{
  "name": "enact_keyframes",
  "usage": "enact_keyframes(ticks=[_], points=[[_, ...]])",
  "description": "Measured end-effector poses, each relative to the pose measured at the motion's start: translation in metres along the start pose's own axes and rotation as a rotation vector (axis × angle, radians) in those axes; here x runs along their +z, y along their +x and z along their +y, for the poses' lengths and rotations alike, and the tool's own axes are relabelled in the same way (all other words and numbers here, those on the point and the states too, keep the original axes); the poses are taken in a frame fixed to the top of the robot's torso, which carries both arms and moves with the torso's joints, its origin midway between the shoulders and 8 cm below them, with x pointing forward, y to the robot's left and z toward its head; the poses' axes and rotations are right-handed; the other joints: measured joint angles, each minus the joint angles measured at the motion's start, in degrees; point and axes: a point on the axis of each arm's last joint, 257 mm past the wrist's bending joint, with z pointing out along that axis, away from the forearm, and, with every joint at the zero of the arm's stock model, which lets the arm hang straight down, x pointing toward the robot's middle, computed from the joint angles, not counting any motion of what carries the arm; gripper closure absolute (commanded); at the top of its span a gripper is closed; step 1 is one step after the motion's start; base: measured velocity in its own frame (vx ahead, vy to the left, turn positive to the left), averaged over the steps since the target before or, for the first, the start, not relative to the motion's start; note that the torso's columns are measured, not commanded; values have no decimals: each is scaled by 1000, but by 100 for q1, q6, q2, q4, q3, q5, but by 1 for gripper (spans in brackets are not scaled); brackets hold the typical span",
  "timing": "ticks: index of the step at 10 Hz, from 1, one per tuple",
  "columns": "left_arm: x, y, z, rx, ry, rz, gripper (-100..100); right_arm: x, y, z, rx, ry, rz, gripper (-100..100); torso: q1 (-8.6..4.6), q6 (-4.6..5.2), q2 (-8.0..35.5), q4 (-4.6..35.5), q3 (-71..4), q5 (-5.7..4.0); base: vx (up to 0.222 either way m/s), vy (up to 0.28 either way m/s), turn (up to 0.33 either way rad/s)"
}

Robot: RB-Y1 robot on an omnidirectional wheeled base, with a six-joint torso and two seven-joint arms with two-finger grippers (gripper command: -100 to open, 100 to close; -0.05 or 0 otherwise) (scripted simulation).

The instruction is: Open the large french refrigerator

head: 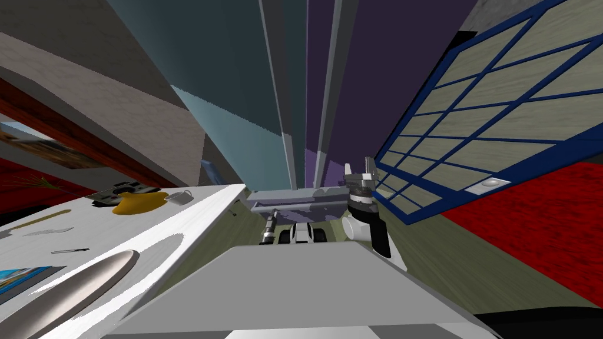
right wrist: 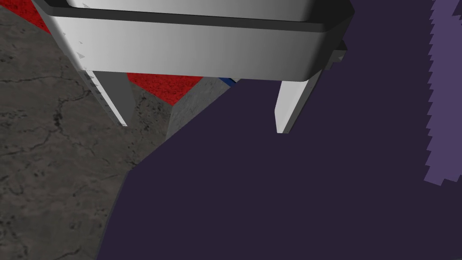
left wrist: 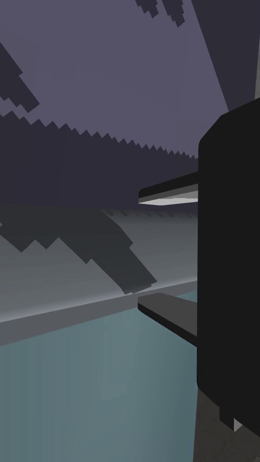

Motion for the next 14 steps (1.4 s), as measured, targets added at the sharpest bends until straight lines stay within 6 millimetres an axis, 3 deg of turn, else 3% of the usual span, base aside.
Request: enact_keyframes(ticks=[7,8,11,14], points=[[6,3,2,0,-16,16,100,0,0,0,0,0,0,0,-5,-1,37,21,20,-7,-160,-9,21],[5,3,2,0,-17,16,-100,0,0,0,0,0,0,0,-7,0,-8,10,-6,-8,-20,-2,-4],[8,-21,-1,50,-12,25,-100,0,0,0,0,0,0,0,-9,-1,7,12,0,-8,38,0,1],[32,-32,-7,68,-7,25,-100,0,0,0,0,0,0,0,-15,-1,18,15,7,-10,120,-8,-3]])
